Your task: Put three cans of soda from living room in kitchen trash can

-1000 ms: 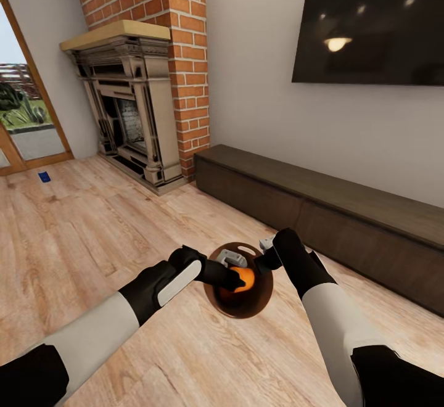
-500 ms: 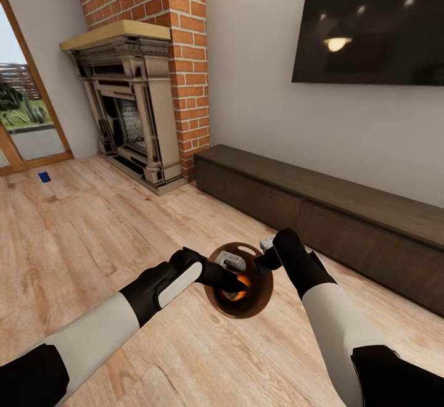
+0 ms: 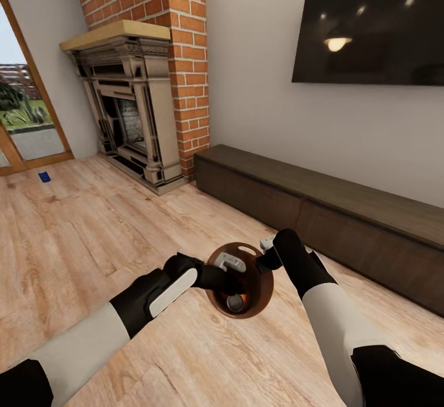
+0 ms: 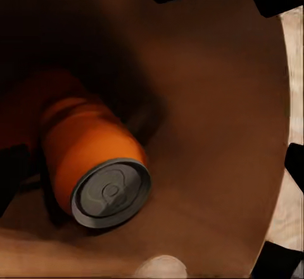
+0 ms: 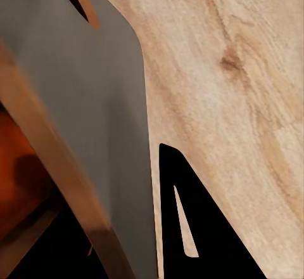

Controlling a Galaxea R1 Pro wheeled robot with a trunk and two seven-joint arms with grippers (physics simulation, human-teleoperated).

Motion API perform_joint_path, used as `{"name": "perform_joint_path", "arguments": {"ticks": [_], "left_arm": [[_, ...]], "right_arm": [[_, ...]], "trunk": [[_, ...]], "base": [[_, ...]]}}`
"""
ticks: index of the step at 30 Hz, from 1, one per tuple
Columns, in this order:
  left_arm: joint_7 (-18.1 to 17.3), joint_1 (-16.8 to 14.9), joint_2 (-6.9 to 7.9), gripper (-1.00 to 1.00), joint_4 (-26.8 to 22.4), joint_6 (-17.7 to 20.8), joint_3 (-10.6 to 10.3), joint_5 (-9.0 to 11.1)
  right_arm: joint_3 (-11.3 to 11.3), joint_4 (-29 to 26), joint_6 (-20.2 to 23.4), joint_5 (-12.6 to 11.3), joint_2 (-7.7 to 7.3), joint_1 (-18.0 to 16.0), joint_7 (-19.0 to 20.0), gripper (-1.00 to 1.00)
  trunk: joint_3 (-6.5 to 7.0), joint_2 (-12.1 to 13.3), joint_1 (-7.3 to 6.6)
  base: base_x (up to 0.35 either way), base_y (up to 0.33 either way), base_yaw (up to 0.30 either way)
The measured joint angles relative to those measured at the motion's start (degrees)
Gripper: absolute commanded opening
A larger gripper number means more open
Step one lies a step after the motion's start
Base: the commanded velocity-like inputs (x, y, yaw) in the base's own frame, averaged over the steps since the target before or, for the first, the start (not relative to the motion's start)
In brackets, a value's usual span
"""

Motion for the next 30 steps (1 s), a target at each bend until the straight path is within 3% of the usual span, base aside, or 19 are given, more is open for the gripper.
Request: {"name": "perform_joint_path", "arguments": {"ticks": [2, 3, 4, 6, 9, 10, 12, 14, 15, 16, 19, 20, 21, 23, 27, 30], "left_arm": [[-0.3, 1.0, 1.11, 1.00, -2.0, -0.2, 0.1, 0.0], [-0.6, 1.8, 2.79, 1.00, -4.4, -0.3, 0.1, 0.0], [-1.4, 2.5, 5.14, 1.00, -6.9, -0.5, 0.2, 0.1], [-5.1, 4.3, 10.73, 1.00, -12.5, -0.8, 0.3, 2.5], [-10.0, 6.4, 16.23, 1.00, -16.9, -3.1, 2.1, 2.6], [-12.2, 7.7, 18.29, 1.00, -16.3, -5.1, 4.7, 0.9], [-14.6, 9.5, 20.27, 1.00, -17.2, -6.5, 8.1, 0.7], [-19.7, 14.3, 22.38, 1.00, -18.5, -8.0, 16.6, 0.5], [-21.2, 15.7, 22.88, 1.00, -18.8, -8.2, 19.1, 0.4], [-24.2, 18.0, 23.88, 1.00, -19.0, -8.7, 23.3, 0.3], [-28.6, 20.6, 25.62, 1.00, -19.0, -9.3, 28.8, 0.2], [-30.6, 21.6, 26.36, 1.00, -18.9, -9.8, 32.0, 0.0], [-31.4, 22.1, 26.67, 1.00, -18.7, -10.1, 33.6, -0.1], [-33.3, 23.9, 27.39, 1.00, -16.9, -11.0, 38.7, -0.4], [-33.6, 24.5, 27.57, 1.00, -13.4, -14.3, 40.8, -3.1], [-31.7, 24.7, 27.34, 1.00, -9.0, -19.4, 41.4, -7.1]], "right_arm": [[0.0, 0.0, 0.0, -0.1, -0.03, 0.0, 0.0, -1.00], [0.0, 0.0, 0.0, -0.1, -0.04, 0.0, 0.0, -1.00], [0.0, 0.0, 0.0, 0.0, -0.06, 0.0, 0.0, -1.00], [-0.1, 0.0, 0.0, 0.1, -0.03, 0.0, 0.0, -1.00], [-0.1, 0.0, -0.1, 0.1, -0.09, 0.0, 0.0, -1.00], [-0.1, 0.0, -0.1, 0.4, -0.13, 0.0, 0.0, -1.00], [-0.1, 0.0, -0.1, 0.5, -0.15, 0.0, 0.0, -1.00], [-0.1, 0.0, 0.0, -0.2, -0.17, 0.0, 0.0, -1.00], [-0.1, 0.0, 0.1, -0.5, -0.17, 0.0, 0.0, -1.00], [-0.1, 0.0, 0.1, -0.5, -0.16, 0.0, 0.0, -1.00], [-0.1, 0.0, 0.0, 0.1, -0.17, 0.0, 0.0, -1.00], [-0.1, 0.0, -0.1, 0.2, -0.17, 0.0, 0.0, -1.00], [-0.1, 0.0, -0.1, 0.2, -0.17, 0.0, 0.0, -1.00], [-0.1, 0.0, 0.0, -0.2, -0.19, 0.0, 0.0, -1.00], [-0.2, 0.0, 0.0, -0.1, -0.32, 0.1, 0.1, -1.00], [-0.4, -0.1, 0.0, 0.0, -0.52, 0.1, 0.1, -1.00]], "trunk": [[0.00, 0.0, 0.00], [0.00, 0.0, 0.00], [0.00, 0.0, 0.00], [0.00, 0.0, 0.00], [0.00, 0.0, 0.00], [0.00, 0.0, 0.00], [0.00, 0.0, 0.00], [0.00, 0.0, 0.00], [0.00, 0.0, 0.00], [0.00, 0.0, 0.00], [0.00, 0.0, 0.00], [0.00, 0.0, 0.00], [0.00, 0.0, 0.00], [0.00, 0.0, 0.00], [0.00, 0.0, 0.00], [0.00, 0.0, 0.00]], "base": [[0.000, 0.000, 0.000], [0.000, 0.000, 0.000], [0.000, 0.000, 0.000], [0.000, 0.000, 0.000], [0.000, 0.000, 0.000], [0.000, 0.000, 0.000], [0.000, 0.000, 0.000], [0.000, 0.000, 0.000], [0.000, 0.000, 0.000], [0.000, 0.000, 0.000], [0.000, 0.000, 0.000], [0.000, 0.000, 0.000], [0.000, 0.000, 0.000], [0.000, 0.000, 0.000], [0.000, 0.000, 0.000], [0.000, 0.000, 0.000]]}}
